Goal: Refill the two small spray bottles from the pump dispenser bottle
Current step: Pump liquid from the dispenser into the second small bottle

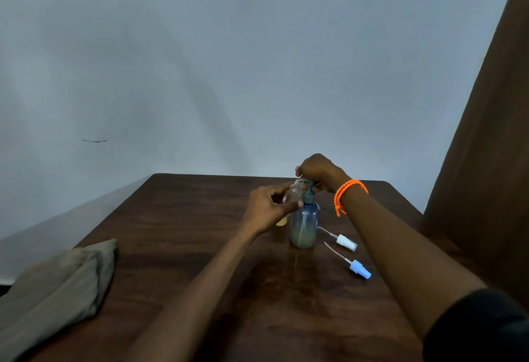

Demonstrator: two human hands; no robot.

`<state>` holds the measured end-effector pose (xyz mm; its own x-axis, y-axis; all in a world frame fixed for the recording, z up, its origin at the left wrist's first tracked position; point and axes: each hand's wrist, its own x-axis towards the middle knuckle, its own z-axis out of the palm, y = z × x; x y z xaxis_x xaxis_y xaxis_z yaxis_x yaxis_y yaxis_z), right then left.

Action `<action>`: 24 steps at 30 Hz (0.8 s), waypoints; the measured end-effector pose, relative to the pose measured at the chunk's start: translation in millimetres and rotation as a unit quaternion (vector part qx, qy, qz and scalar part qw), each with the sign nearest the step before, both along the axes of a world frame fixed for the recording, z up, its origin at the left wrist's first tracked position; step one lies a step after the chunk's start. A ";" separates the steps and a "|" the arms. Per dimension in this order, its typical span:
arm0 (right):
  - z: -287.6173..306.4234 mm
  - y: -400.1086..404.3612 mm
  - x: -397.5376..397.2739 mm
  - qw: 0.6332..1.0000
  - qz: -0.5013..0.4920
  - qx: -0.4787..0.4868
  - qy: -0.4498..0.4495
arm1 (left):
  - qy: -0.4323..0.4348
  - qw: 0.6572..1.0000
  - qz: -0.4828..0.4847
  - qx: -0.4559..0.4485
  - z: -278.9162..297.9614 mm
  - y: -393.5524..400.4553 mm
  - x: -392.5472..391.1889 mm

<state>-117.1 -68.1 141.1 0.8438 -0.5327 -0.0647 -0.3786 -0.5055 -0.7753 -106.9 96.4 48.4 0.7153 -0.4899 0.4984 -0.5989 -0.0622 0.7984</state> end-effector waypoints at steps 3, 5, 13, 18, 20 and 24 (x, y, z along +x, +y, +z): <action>5.4 -3.6 6.2 1.000 0.006 -0.009 0.002 | 0.016 0.999 -0.008 -0.031 -5.1 -5.3 0.3; 2.0 -2.5 9.8 1.000 0.000 -0.022 0.002 | 0.017 0.999 -0.012 -0.048 -7.6 -7.7 -2.2; -16.1 -2.0 19.2 0.996 -0.013 -0.092 -0.002 | -0.005 0.995 0.005 -0.098 -22.7 -19.7 -9.2; -23.5 -2.9 19.4 0.984 0.004 -0.175 0.029 | -0.001 0.994 0.011 -0.113 -41.6 -34.2 -11.0; -26.6 -2.7 18.2 0.982 0.005 -0.186 0.030 | 0.004 0.994 0.009 -0.106 -43.2 -35.3 -10.5; -23.3 0.1 13.5 0.980 -0.003 -0.201 0.013 | 0.006 0.995 0.013 -0.102 -39.4 -34.8 -16.0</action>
<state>-103.6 -68.0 117.9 0.8419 -0.5239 0.1292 -0.3993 -0.7659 -0.5040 -122.9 61.6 9.1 0.7334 -0.3601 0.5766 -0.5891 0.0866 0.8034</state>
